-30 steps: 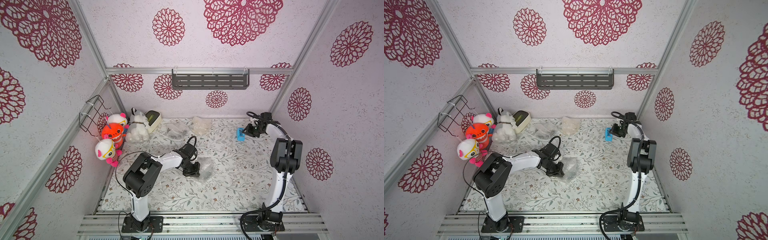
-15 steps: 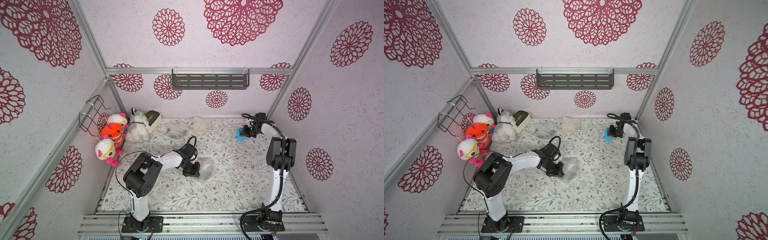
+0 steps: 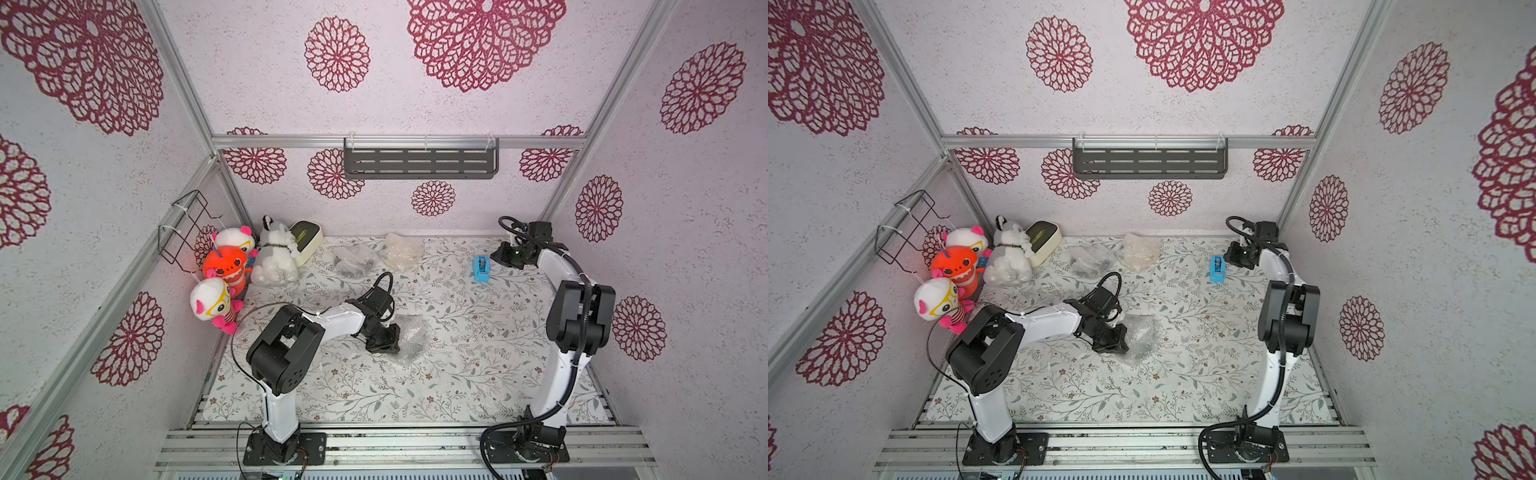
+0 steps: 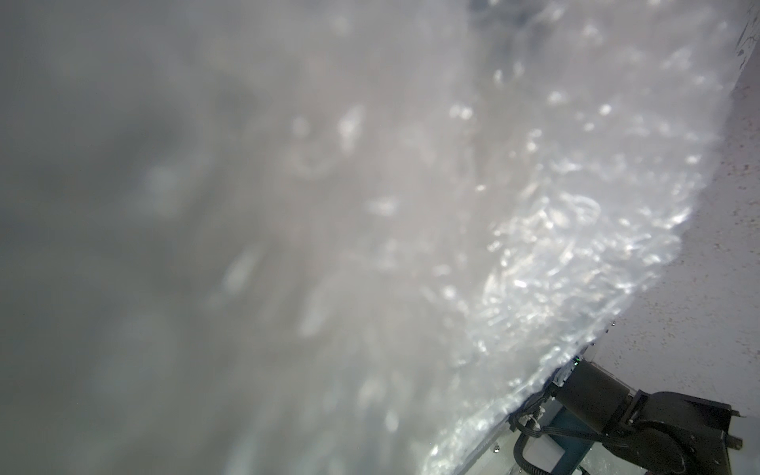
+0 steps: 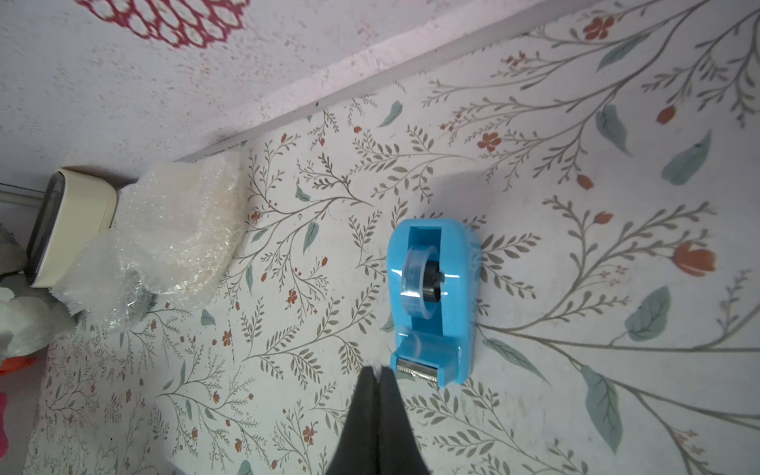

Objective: Wrap dinner plates in bubble wrap
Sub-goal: Tear off the tape using the Tape Cutter, then stick the tape on the bubble wrap.

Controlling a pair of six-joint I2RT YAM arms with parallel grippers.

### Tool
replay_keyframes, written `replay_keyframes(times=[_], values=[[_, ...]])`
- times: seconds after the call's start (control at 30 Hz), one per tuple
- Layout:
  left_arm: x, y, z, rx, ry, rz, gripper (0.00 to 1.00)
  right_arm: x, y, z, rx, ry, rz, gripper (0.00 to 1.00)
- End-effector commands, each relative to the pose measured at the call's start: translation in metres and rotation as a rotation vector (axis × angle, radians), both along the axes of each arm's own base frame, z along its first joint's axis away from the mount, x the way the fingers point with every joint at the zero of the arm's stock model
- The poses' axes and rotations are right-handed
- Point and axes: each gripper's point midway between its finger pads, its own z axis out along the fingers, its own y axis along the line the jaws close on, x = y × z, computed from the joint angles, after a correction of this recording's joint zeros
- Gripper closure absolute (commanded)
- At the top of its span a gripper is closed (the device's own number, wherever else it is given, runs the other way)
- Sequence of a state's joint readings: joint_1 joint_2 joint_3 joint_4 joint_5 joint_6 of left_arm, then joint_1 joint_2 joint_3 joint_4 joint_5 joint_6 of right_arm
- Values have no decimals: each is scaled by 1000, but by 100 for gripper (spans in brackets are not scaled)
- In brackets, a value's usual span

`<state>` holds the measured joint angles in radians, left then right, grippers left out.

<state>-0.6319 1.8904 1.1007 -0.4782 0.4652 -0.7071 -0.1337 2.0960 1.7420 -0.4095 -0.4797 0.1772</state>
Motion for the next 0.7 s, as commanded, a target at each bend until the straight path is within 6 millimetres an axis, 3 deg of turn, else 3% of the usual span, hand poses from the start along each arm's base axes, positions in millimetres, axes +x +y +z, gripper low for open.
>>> replay_keyframes(times=[0.0, 0.23, 0.37, 0.47, 0.67], values=[[-2, 28, -35, 146, 22, 36, 100, -1, 2, 27, 12, -58, 8, 100], [-2, 28, -35, 146, 23, 36, 100, -13, 1, 24, -23, -26, 6, 100], [-2, 27, -34, 140, 21, 36, 100, -43, 33, 25, -18, -23, 112, 100], [-2, 25, -34, 125, 19, 32, 100, -83, 73, 24, 47, -23, 211, 100], [-3, 23, -31, 102, 11, 24, 100, -201, 195, 12, 198, 2, 596, 100]])
